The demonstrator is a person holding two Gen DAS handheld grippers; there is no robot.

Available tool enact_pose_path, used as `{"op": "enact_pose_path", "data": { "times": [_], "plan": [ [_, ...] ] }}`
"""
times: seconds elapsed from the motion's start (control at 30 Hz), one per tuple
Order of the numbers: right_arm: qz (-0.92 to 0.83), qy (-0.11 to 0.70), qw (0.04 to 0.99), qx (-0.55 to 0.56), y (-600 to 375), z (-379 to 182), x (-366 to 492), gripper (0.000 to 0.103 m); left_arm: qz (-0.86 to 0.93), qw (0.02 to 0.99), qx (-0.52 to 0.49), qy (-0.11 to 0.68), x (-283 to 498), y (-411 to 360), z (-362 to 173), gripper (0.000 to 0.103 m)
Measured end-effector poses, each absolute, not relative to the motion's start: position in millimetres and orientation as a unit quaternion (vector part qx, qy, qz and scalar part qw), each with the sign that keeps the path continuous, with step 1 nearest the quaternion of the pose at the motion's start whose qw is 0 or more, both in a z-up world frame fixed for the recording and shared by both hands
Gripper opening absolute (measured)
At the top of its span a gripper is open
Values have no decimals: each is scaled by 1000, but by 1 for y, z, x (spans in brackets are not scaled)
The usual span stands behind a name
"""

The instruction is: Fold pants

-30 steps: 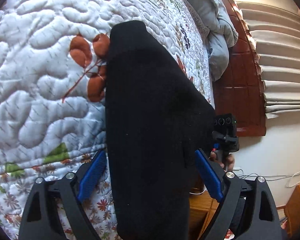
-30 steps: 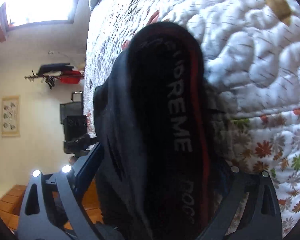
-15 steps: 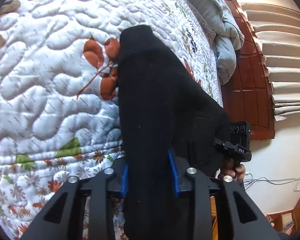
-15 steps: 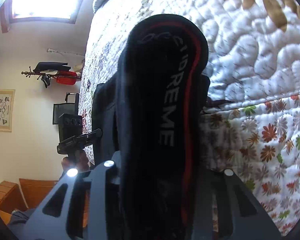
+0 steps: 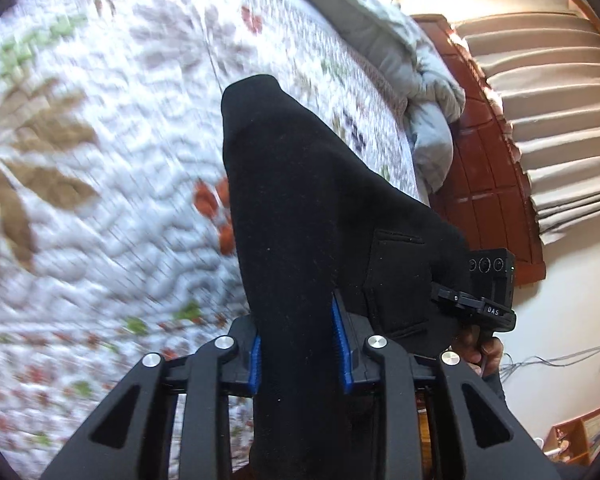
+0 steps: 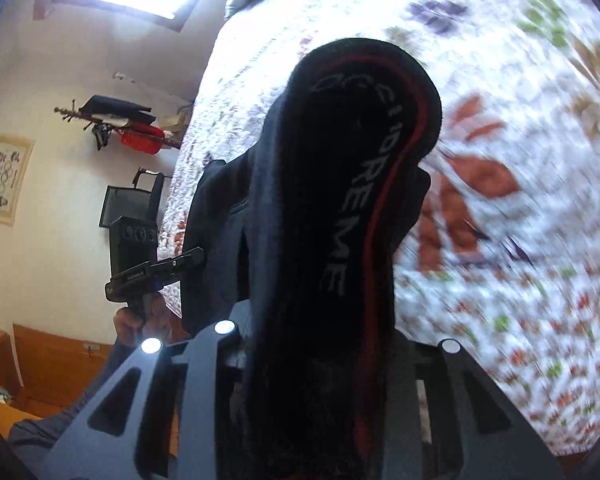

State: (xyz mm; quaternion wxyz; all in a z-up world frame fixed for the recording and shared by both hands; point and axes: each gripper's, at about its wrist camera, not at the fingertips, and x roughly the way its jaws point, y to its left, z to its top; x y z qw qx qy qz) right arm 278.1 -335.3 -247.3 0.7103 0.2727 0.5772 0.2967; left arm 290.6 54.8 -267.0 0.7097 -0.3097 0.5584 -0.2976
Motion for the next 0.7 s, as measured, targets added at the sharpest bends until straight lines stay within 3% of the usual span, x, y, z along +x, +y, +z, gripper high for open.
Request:
{"op": "enact_pose_path", "data": {
  "times": [0.3,0.7],
  "plan": [
    [330,569,712,248,-238,-228,378,27,-246,750,-311,530,355,155,-230,28],
    [337,597,691,229,-128,-259,511,27,-184,746,-333,547,467,251,-276,28]
  ]
}}
